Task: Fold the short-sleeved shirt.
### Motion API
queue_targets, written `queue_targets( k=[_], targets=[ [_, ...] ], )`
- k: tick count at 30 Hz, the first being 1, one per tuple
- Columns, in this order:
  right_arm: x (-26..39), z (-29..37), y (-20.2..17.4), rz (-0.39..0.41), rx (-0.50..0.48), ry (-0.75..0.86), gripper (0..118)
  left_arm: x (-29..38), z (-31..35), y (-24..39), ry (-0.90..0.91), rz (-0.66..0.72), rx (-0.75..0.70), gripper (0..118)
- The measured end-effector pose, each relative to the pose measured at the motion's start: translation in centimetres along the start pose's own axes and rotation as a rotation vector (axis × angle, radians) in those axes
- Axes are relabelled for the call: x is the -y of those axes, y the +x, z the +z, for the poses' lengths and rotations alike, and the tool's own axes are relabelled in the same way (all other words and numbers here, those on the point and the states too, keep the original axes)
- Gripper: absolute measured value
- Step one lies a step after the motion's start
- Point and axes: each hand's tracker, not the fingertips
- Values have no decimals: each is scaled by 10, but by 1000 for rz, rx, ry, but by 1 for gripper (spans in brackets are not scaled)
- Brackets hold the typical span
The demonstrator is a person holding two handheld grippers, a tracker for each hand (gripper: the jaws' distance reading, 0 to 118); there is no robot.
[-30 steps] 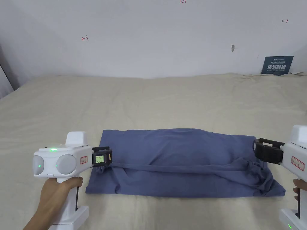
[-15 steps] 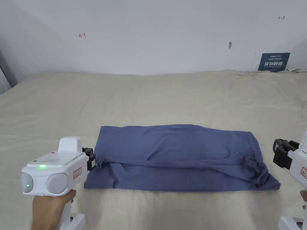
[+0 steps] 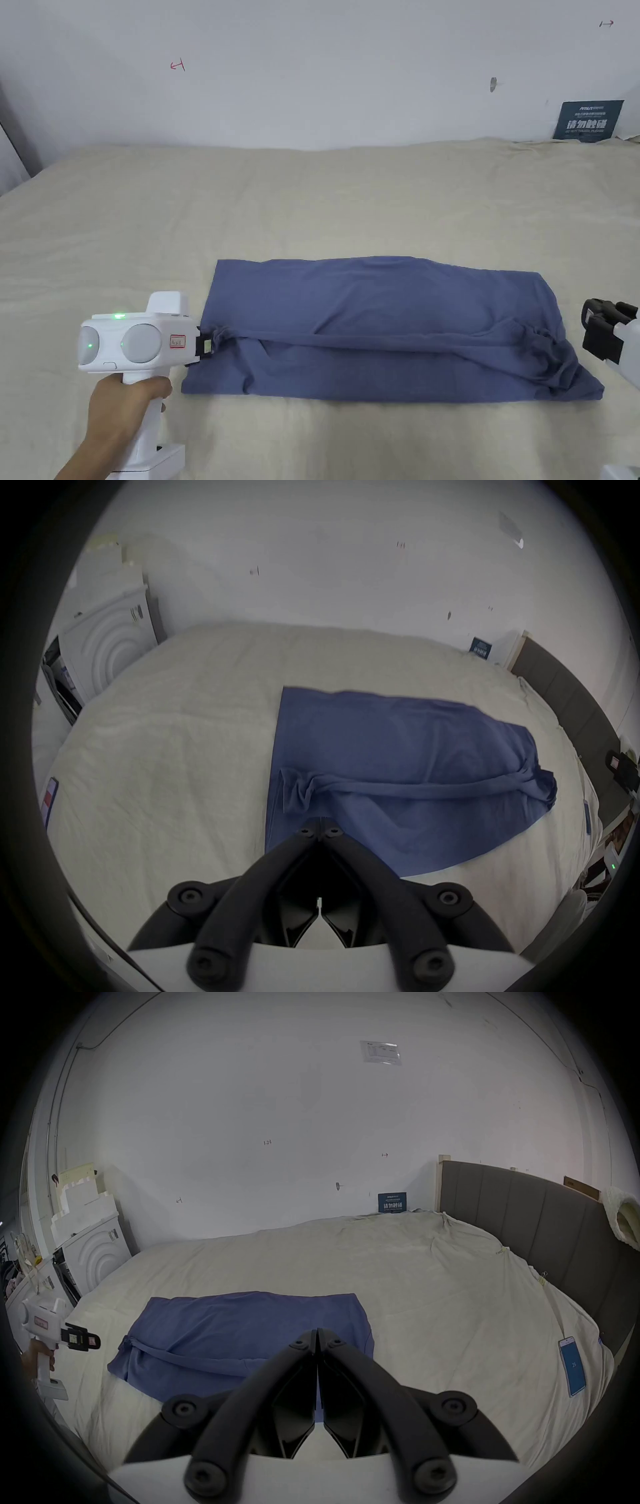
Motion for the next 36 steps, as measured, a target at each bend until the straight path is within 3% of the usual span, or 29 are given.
queue_targets(
  k=[6,8,9,11,12,13,14,17,21,22,28,36],
  targets=[
    [4,-9,2,0,7,-27,0,1,-41,-12,-186,51,0,0],
    [6,-12,2,-3,7,-35,0,3,-49,-15,-209,63,17,10],
    [7,-13,2,-1,7,-40,0,4,-52,-17,-208,69,12,20],
    [8,-14,1,0,5,-48,0,6,-56,-18,-216,78,4,62],
    [9,-15,1,2,4,-53,0,7,-60,-19,-244,83,0,78],
    [10,-16,1,2,4,-56,0,7,-63,-19,-273,83,-4,90],
    [10,-17,1,2,4,-59,0,8,-66,-19,-282,78,-12,92],
    [12,-20,2,-3,3,-70,0,12,-69,-19,-278,51,-51,92],
    [15,-25,5,-12,4,-91,0,16,-70,-19,-310,42,-50,84],
    [16,-26,5,-15,3,-96,0,16,-69,-17,-307,30,-46,65],
    [22,-44,13,-28,29,-160,0,11,-61,-7,-285,-37,-19,13],
    [43,-99,37,-7,124,-355,0,-2,-36,0,-227,-90,-13,9]
  ],
)
